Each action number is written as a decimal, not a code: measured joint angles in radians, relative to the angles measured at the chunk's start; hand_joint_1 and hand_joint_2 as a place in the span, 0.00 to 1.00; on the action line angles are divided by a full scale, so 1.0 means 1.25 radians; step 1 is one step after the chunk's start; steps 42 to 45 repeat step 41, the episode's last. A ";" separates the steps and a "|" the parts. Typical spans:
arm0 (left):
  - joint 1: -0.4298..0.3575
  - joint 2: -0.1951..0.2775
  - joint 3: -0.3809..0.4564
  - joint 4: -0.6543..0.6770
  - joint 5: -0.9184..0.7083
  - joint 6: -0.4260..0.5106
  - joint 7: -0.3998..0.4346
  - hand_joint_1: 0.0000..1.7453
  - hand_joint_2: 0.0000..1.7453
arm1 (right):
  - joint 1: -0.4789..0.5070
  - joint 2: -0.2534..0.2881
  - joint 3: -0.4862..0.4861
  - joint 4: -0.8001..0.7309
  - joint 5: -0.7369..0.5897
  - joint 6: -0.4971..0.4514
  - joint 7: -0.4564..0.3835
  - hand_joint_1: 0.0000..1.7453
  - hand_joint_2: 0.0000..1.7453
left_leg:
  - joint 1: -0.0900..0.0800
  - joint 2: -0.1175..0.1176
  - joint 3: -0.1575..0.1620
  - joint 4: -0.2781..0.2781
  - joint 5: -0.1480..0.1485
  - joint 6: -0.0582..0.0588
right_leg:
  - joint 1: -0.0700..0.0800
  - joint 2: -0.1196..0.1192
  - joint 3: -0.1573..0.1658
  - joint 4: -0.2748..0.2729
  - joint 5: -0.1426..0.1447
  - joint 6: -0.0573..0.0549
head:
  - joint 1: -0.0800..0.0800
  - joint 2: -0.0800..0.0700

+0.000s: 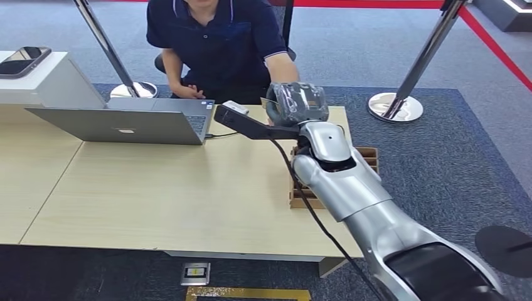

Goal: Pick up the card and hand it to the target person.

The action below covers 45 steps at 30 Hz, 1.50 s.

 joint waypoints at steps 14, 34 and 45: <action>0.000 0.000 -0.003 0.000 0.001 0.000 0.009 0.00 0.00 | -0.028 0.043 0.002 0.123 0.011 0.005 -0.005 0.14 1.00 | 0.000 0.000 0.000 0.000 0.000 0.000 | 0.000 0.000 0.000 0.000 0.000 0.000 | 0.000 0.000; 0.002 0.001 -0.003 0.000 0.009 0.000 0.016 0.00 0.00 | 0.019 0.003 -0.006 0.099 0.033 -0.205 -0.018 0.00 0.00 | 0.000 0.000 0.000 0.000 0.000 0.000 | 0.000 0.000 0.000 -0.001 0.000 0.000 | 0.000 0.000; 0.005 -0.001 -0.003 0.000 0.017 0.000 0.022 0.00 0.00 | 0.222 -0.086 -0.085 -0.149 0.115 -0.340 0.008 0.00 0.00 | 0.000 -0.002 0.000 0.000 -0.001 0.001 | 0.000 0.000 0.001 -0.003 0.000 0.001 | 0.000 0.000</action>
